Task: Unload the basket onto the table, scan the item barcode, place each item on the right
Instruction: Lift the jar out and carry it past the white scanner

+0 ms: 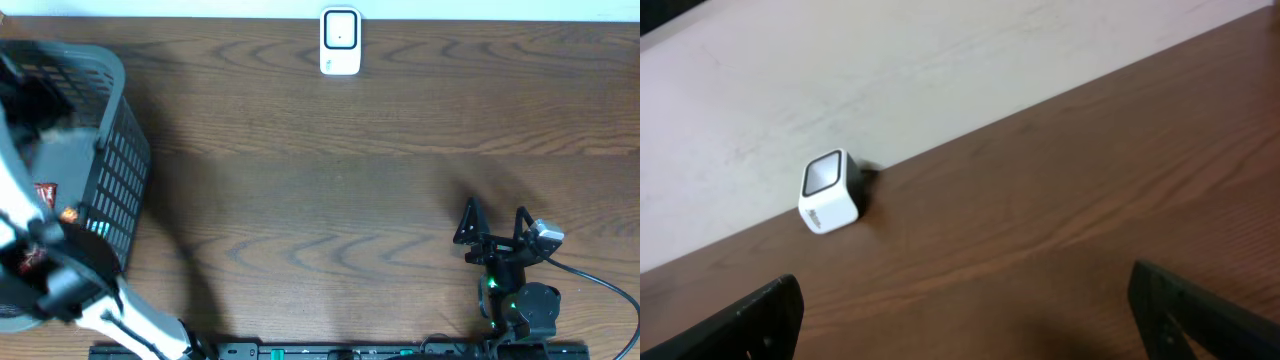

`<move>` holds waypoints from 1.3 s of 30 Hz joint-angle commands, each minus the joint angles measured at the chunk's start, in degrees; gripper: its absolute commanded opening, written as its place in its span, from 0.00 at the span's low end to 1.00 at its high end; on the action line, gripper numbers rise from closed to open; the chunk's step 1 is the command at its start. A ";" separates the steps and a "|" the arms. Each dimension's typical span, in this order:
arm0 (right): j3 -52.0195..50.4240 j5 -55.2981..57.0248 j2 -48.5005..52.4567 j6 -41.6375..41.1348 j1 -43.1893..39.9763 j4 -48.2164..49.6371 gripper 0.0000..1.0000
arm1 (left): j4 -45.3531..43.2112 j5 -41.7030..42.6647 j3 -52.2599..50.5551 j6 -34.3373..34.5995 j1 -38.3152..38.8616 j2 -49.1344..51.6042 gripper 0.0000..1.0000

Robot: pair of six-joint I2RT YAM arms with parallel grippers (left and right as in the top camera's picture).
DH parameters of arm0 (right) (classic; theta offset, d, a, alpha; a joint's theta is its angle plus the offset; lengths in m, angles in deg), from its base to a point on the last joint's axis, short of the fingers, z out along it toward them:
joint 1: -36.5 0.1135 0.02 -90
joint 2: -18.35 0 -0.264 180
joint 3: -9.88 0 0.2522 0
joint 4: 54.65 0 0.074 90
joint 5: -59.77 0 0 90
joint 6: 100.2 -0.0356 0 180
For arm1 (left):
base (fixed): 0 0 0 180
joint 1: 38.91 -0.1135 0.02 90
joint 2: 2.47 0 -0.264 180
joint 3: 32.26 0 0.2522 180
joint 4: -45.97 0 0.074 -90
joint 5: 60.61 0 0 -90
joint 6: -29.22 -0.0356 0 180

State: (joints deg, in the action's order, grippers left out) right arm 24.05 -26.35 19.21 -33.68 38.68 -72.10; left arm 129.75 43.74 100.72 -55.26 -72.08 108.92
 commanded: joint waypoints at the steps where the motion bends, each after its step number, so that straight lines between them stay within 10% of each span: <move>1: -0.09 0.50 -0.15 -0.07 0.15 -0.17 0.99 | -2.05 19.52 3.76 -0.37 1.31 -11.13 0.67; 10: -0.09 0.50 -0.15 -0.04 0.15 -0.20 0.99 | -7.80 26.18 3.58 -0.37 25.55 -16.98 0.66; 19: -0.09 0.50 -0.15 -0.04 0.15 -0.17 0.99 | -3.28 5.81 3.58 -0.31 49.83 -3.93 0.66; 39: -0.09 0.50 -0.15 -0.07 0.15 -0.20 0.99 | -3.04 -3.82 0.74 2.14 62.79 24.11 0.62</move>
State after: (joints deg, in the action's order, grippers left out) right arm 24.05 -26.33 19.21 -33.68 38.68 -72.10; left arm 128.04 42.85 102.29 -54.71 -10.92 134.12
